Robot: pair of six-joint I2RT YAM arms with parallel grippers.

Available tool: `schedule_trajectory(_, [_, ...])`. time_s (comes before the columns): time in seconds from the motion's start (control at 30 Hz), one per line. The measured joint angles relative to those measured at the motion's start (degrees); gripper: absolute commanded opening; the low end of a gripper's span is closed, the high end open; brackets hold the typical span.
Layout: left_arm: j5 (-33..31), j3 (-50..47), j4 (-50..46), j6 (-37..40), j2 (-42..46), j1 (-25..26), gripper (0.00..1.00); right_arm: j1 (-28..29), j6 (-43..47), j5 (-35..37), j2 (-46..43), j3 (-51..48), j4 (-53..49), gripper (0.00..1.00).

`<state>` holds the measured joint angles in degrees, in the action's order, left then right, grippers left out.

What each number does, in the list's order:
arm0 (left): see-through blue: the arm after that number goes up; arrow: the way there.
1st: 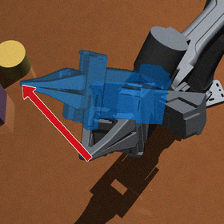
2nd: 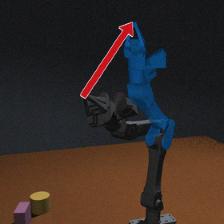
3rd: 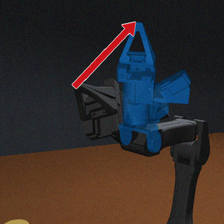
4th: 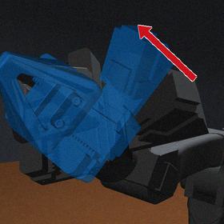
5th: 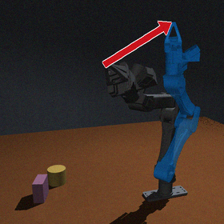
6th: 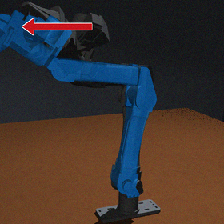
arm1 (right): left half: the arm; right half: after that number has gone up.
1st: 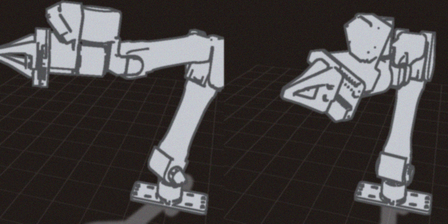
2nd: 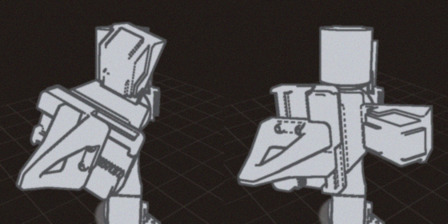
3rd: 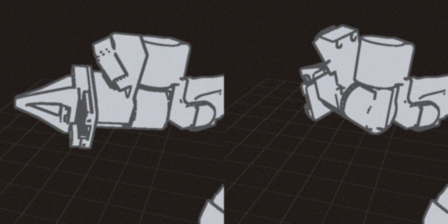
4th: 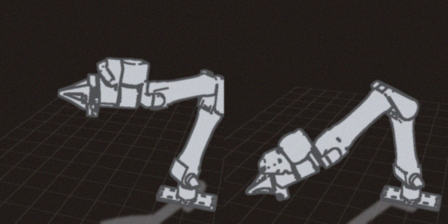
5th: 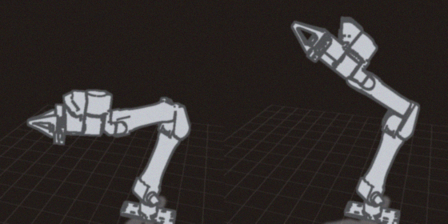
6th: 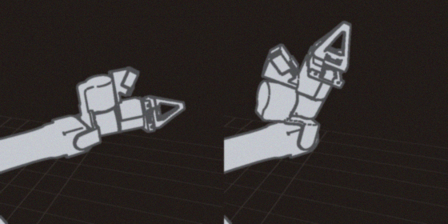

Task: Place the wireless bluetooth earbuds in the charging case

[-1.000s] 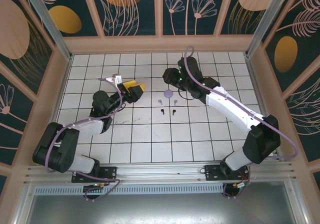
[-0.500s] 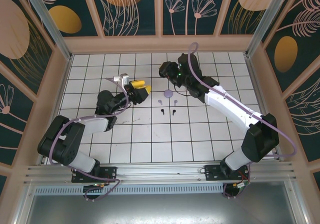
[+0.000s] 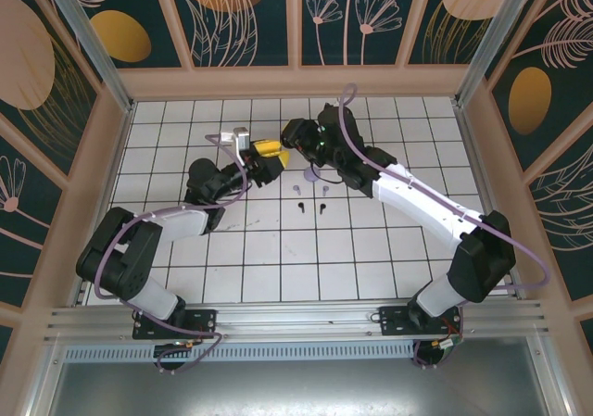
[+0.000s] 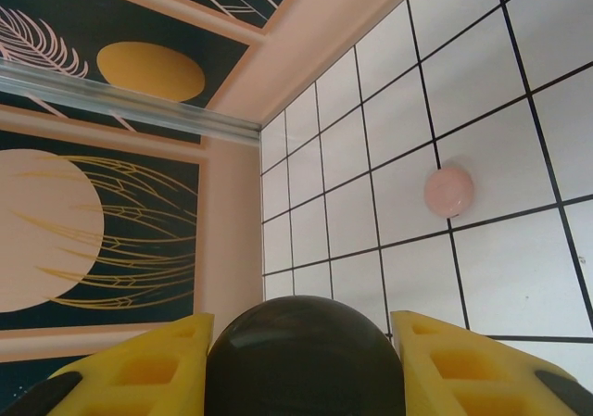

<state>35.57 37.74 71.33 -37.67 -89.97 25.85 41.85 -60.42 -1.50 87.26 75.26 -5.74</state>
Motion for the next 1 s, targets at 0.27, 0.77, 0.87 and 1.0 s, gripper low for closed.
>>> schedule_trajectory(0.27, [0.1, 1.4, 0.0, 0.0, -0.9, 0.0, 0.51, 1.6, -0.2, 0.1, 0.0, 0.0, 0.3, 0.26])
schedule_trajectory(0.77, [0.5, 1.8, 0.6, -0.3, -1.4, 0.0, 0.34, 2.4, -0.4, 0.5, 0.0, 0.0, 1.3, 0.25])
schedule_trajectory(0.87, [0.4, 1.8, 0.9, -0.3, -1.4, 0.0, 0.35, 2.4, -0.7, 0.5, 0.0, 0.0, 1.6, 0.24])
schedule_trajectory(1.0, [-0.2, 1.8, 2.8, -1.7, -1.7, 0.0, 0.36, 2.5, -1.7, 0.5, 0.0, 0.0, 2.8, 0.24])
